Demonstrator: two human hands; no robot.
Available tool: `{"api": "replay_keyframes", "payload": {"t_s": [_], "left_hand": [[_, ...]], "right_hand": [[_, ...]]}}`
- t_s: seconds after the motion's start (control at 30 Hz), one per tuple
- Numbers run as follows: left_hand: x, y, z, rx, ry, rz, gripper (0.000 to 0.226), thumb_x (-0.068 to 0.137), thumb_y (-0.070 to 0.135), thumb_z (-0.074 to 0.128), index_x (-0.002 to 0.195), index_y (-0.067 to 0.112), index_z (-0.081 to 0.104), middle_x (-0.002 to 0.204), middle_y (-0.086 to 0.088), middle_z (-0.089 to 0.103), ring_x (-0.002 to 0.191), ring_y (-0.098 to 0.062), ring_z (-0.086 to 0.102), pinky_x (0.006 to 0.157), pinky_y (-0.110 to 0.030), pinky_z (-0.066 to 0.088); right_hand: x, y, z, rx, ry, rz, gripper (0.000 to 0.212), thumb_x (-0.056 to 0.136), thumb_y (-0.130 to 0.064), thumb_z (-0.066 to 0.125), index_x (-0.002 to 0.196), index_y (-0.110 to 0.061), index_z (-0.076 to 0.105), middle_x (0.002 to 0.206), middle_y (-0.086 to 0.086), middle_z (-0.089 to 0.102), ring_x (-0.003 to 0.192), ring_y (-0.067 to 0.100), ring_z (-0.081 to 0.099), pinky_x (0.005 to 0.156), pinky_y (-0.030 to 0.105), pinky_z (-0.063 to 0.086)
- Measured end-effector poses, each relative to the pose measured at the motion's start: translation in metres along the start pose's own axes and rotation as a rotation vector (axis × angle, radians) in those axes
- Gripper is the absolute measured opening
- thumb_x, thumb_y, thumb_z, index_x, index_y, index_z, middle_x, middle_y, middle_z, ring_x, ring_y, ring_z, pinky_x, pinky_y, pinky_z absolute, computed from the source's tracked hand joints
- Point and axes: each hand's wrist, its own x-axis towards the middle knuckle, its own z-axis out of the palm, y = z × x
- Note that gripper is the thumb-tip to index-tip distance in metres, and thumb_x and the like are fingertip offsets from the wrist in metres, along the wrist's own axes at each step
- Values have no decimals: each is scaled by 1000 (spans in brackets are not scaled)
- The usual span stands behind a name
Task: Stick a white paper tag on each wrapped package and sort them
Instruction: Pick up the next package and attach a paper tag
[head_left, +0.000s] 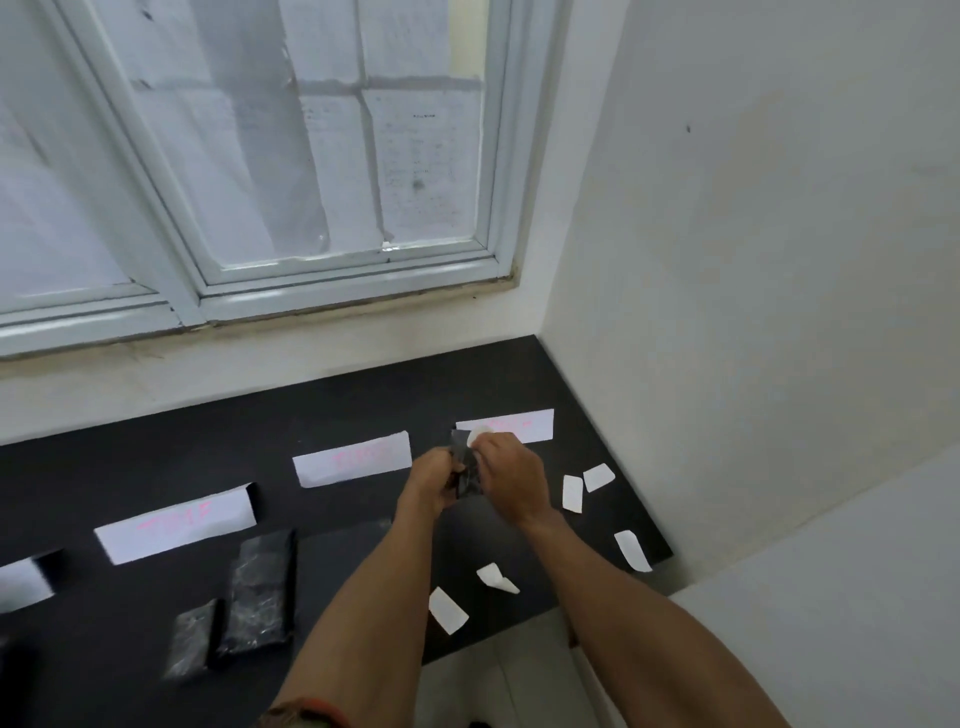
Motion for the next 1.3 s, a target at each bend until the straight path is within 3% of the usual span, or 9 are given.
{"api": "replay_keyframes", "payload": {"t_s": [0.17,0.37,0.43,0.5,0.7,0.93,1.1,1.3], "left_hand": [[-37,39,-42,-108,54,109,27,93,-1,38,93,8,64,90,-13,64,77,-23,59,60,-35,51],[-69,60,-101,-150,90,185,36,88,1,37,112,3,65,87,-14,64,75,-26,60,63,-37,54],[-77,65,-119,-163,94,192,35,88,7,42,111,0,67,88,-15,67,77,-28,62,73,-40,57],[-87,69,-132,-174,92,216,32,89,12,44,105,0,69,88,-15,68,77,-28,63,72,-39,57],[-100,76,-157,-236,78,240,29,95,16,43,96,1,69,88,-15,68,80,-28,63,70,-38,55],[-104,78,-175,-246,57,261,28,92,8,45,109,-2,64,89,-16,67,81,-29,62,84,-45,54],[-106,78,-178,-243,41,283,25,92,7,47,110,2,63,92,-14,67,81,-27,63,75,-39,56],[-102,77,-177,-209,14,294,27,93,5,45,115,2,60,102,-17,66,89,-28,64,80,-40,56]], "right_hand": [[17,-54,2,-92,24,-313,6,79,-14,66,84,-14,69,88,3,70,81,18,65,66,27,54],[35,-112,-2,-147,65,-424,23,67,-7,78,89,-13,71,94,1,72,90,19,67,70,28,56],[41,-130,0,-154,70,-458,24,66,-3,76,88,-12,71,95,2,72,91,20,67,69,29,57],[45,-147,1,-155,76,-493,23,67,-2,74,88,-11,71,94,3,72,91,21,67,71,30,57],[50,-178,9,-175,108,-507,12,71,-4,72,82,-10,71,89,4,71,86,23,66,68,32,58],[48,-192,10,-193,155,-554,11,74,-10,76,84,-9,71,85,4,69,82,21,66,67,30,57],[43,-193,13,-192,173,-565,10,75,-10,75,85,-9,72,85,4,70,79,19,66,64,29,57],[43,-191,13,-206,172,-565,12,78,-14,75,90,-9,72,86,4,71,79,18,66,64,29,58]]}}
